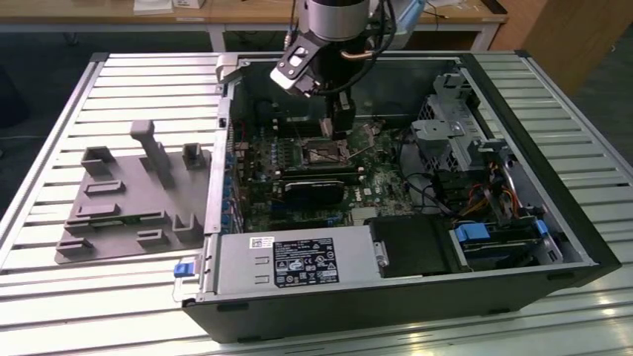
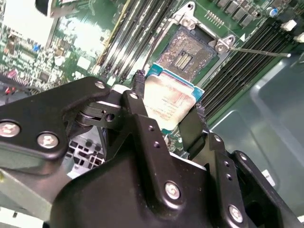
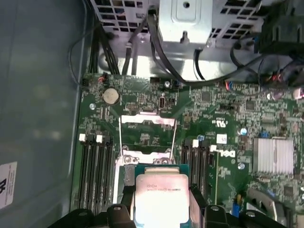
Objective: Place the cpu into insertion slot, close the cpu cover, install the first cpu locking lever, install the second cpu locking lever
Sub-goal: 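Place the cpu into insertion slot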
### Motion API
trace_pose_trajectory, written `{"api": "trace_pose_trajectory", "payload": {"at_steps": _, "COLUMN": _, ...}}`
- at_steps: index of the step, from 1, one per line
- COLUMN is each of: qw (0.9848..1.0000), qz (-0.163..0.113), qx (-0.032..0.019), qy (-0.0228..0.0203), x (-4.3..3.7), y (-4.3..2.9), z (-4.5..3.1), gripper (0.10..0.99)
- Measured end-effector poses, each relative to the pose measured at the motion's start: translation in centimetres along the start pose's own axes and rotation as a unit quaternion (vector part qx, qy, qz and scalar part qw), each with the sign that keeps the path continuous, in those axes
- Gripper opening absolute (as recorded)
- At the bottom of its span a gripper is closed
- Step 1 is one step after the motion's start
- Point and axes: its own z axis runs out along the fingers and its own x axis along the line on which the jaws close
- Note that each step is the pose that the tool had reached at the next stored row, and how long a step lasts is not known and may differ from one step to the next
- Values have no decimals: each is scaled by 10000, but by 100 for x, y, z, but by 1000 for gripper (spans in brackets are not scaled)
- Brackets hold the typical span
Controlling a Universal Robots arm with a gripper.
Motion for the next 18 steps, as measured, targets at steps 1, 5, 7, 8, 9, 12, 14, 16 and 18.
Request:
{"api": "trace_pose_trajectory", "payload": {"at_steps": 1, "qw": 10000, "qz": 17, "qx": 0, "qy": -2, "x": 5, "y": -18, "z": 9, "gripper": 537}}
{"api": "trace_pose_trajectory", "payload": {"at_steps": 5, "qw": 10000, "qz": 95, "qx": 0, "qy": -10, "x": 28, "y": -86, "z": 59, "gripper": 537}}
{"api": "trace_pose_trajectory", "payload": {"at_steps": 7, "qw": 9999, "qz": 135, "qx": 0, "qy": -14, "x": 34, "y": -110, "z": 91, "gripper": 537}}
{"api": "trace_pose_trajectory", "payload": {"at_steps": 8, "qw": 9999, "qz": 155, "qx": -1, "qy": -16, "x": 35, "y": -118, "z": 109, "gripper": 537}}
{"api": "trace_pose_trajectory", "payload": {"at_steps": 9, "qw": 9998, "qz": 174, "qx": -1, "qy": -18, "x": 35, "y": -124, "z": 127, "gripper": 537}}
{"api": "trace_pose_trajectory", "payload": {"at_steps": 12, "qw": 9998, "qz": 207, "qx": -1, "qy": -21, "x": 35, "y": -135, "z": 179, "gripper": 537}}
{"api": "trace_pose_trajectory", "payload": {"at_steps": 14, "qw": 9998, "qz": 209, "qx": -1, "qy": -21, "x": 35, "y": -140, "z": 217, "gripper": 537}}
{"api": "trace_pose_trajectory", "payload": {"at_steps": 16, "qw": 9998, "qz": 209, "qx": -1, "qy": -21, "x": 35, "y": -144, "z": 253, "gripper": 537}}
{"api": "trace_pose_trajectory", "payload": {"at_steps": 18, "qw": 9998, "qz": 210, "qx": -1, "qy": -21, "x": 35, "y": -149, "z": 289, "gripper": 537}}
